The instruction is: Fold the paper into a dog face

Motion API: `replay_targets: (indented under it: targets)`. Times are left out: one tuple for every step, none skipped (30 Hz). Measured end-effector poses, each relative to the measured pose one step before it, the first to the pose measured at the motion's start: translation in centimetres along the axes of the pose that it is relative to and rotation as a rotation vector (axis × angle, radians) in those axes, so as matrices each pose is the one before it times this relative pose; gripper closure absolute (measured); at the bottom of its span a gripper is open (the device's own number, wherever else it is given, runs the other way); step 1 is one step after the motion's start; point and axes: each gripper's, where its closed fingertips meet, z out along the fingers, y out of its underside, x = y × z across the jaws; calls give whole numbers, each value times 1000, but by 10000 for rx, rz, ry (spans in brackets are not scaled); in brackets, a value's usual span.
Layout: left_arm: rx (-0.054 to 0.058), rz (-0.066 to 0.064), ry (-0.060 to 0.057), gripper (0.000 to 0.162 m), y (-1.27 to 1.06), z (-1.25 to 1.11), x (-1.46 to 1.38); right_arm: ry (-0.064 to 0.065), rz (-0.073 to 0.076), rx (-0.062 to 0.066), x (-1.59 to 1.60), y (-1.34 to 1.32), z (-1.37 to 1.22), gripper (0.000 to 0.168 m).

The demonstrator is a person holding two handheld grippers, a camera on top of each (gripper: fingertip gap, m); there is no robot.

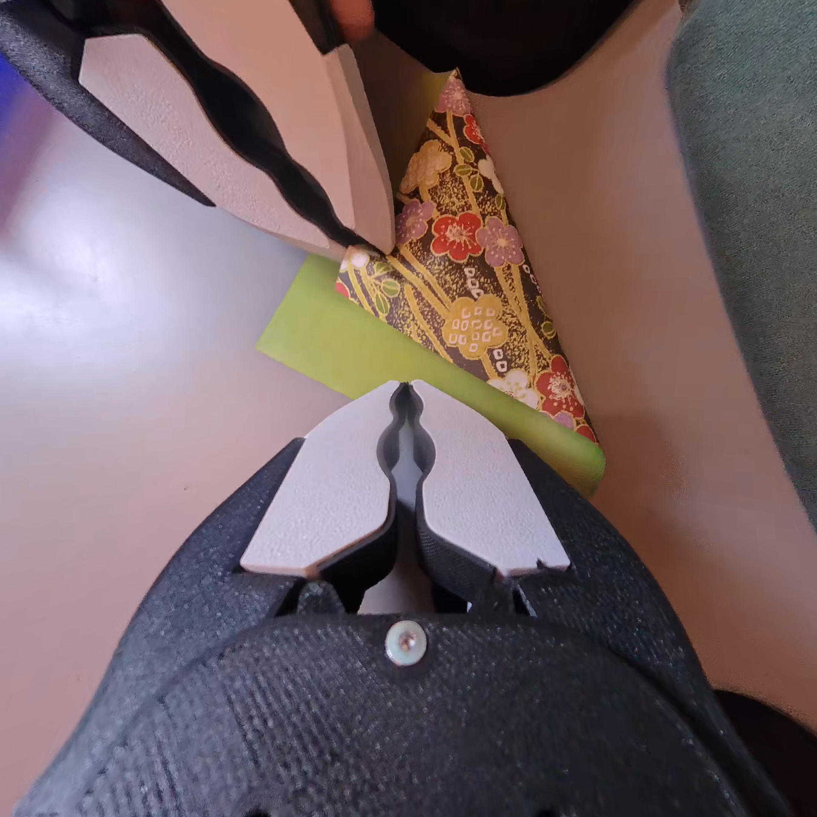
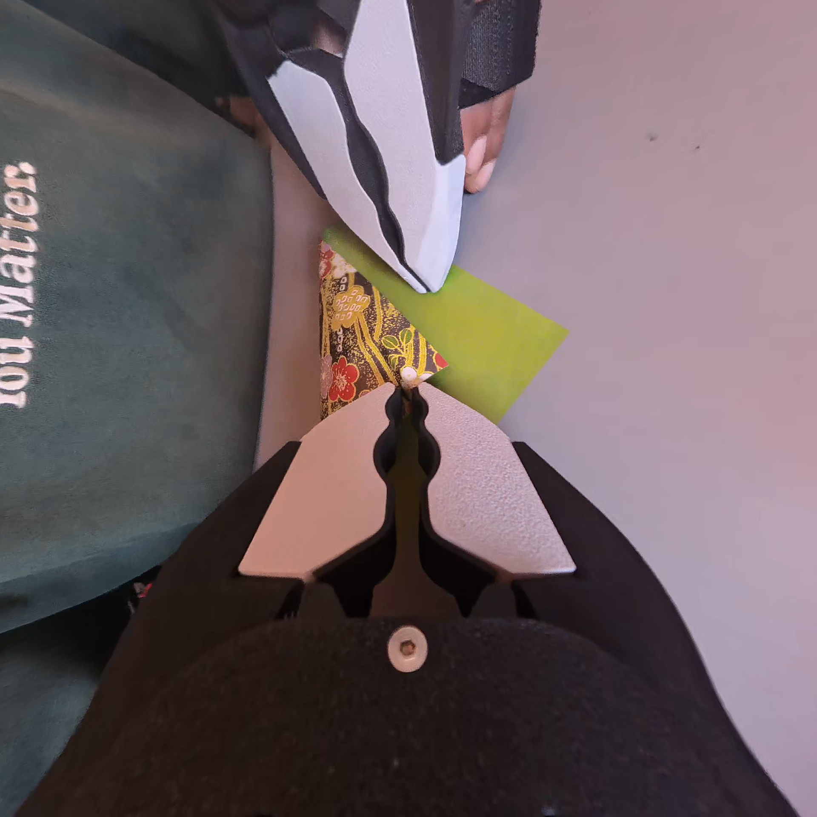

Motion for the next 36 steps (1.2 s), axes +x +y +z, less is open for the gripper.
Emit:
replay_targets:
  targets:
    - [17, -25, 16, 162, -45, 29, -11, 152, -74, -160, 143, 15, 104, 164]
    - [45, -48, 16, 162, -40, 40, -16, -42, -86, -73, -118, -109, 123, 163]
    - [56, -52, 13, 162, -59, 38, -27, -40, -71, -56, -82, -98, 113, 163]
    - [32, -29, -8, 162, -28, 23, -29, -7, -31, -58, 16, -57, 113, 163]
    - [-1, -12, -20, 162, -12, 10, -32, -83, -28, -22, -65, -36, 95, 163]
    - [-23, 1, -23, 162, 1, -4, 4, -119, 4, 24, -113, -28, 67, 162]
    - [-25, 9, -39, 162, 7, 6, -4, -87, 51, 63, -45, -29, 10, 162]
    - [-26, 27, -47, 162, 5, -5, -5, -61, 48, 87, -34, -35, -36, 162]
    - [-28, 52, -24, 162, 13, -12, 20, -43, 16, 83, -38, -32, -55, 162]
    - [-22, 48, 60, 162, 18, -19, 104, -78, -27, 112, -120, -88, -68, 162]
    - [24, -28, 73, 162, 8, -5, 65, -152, -51, 147, -263, -140, -78, 162]
    - [69, -102, 50, 162, -17, 7, -17, -139, -53, 131, -267, -144, -81, 163]
    - [83, -143, 41, 162, -16, -6, -75, -25, -56, 79, -113, -76, -69, 165]
    - [57, -131, 48, 162, -10, -43, -45, 50, -70, 19, 7, -7, -46, 167]
    - [81, -96, 70, 162, -53, -82, 11, 61, -68, 17, 27, 2, -25, 168]
    - [100, -88, 92, 162, -74, -88, 48, 64, -45, 65, 54, -77, -58, 168]
    - [151, -116, 115, 162, -153, -103, 79, 26, -12, 93, 14, -125, -82, 168]
    - [220, -166, 111, 162, -265, -150, 38, -24, 7, 76, -39, -83, -89, 168]
    - [337, -230, 107, 161, -425, -209, -21, 16, 5, 28, 30, 0, -73, 168]
    - [426, -351, 151, 155, -553, -253, -46, 70, -24, -9, 97, 43, -30, 168]
    - [426, -479, 197, 152, -518, -285, -81, -4, -73, 2, -38, 42, 12, 168]
    - [424, -529, 287, 145, -464, -271, -19, -72, -99, 30, -175, -24, 8, 168]
    - [391, -555, 392, 137, -378, -224, 124, -28, -105, 33, -154, -47, 0, 168]
    - [315, -578, 465, 130, -270, -152, 259, 39, -104, 13, -55, -50, -15, 168]
    - [244, -569, 462, 122, -204, -26, 317, 79, -111, 16, 2, -52, -38, 168]
    - [178, -437, 407, 117, -166, 95, 336, 58, -90, 38, -22, -100, -42, 168]
    - [160, -244, 392, 114, -196, 174, 451, 5, -46, 44, -71, -104, -41, 168]
    - [105, -120, 300, 114, -163, 202, 431, -21, -40, 35, -112, -80, -20, 168]
    - [13, -57, 2, 115, -64, 219, 10, -2, -62, 36, -84, -92, -13, 168]
    - [-42, -21, -248, 120, 34, 190, -400, 26, -58, 46, -46, -100, 0, 168]
    - [-61, -30, -208, 129, 83, 142, -363, -7, -55, 39, -103, -94, -6, 168]
    - [-9, 28, 16, 145, 18, 46, -7, -10, -85, 45, -111, -119, -12, 168]
    - [44, 144, 11, 161, -80, -75, 72, 43, -112, 61, -45, -128, -53, 168]
    - [9, 204, -146, 162, -103, -109, -67, 59, -128, 83, -33, -149, -107, 168]
    - [-47, 244, -192, 162, -76, -139, -89, 78, -182, 144, -36, -236, -191, 168]
    - [-58, 277, -105, 162, -49, -145, 67, 158, -235, 161, 7, -275, -289, 164]
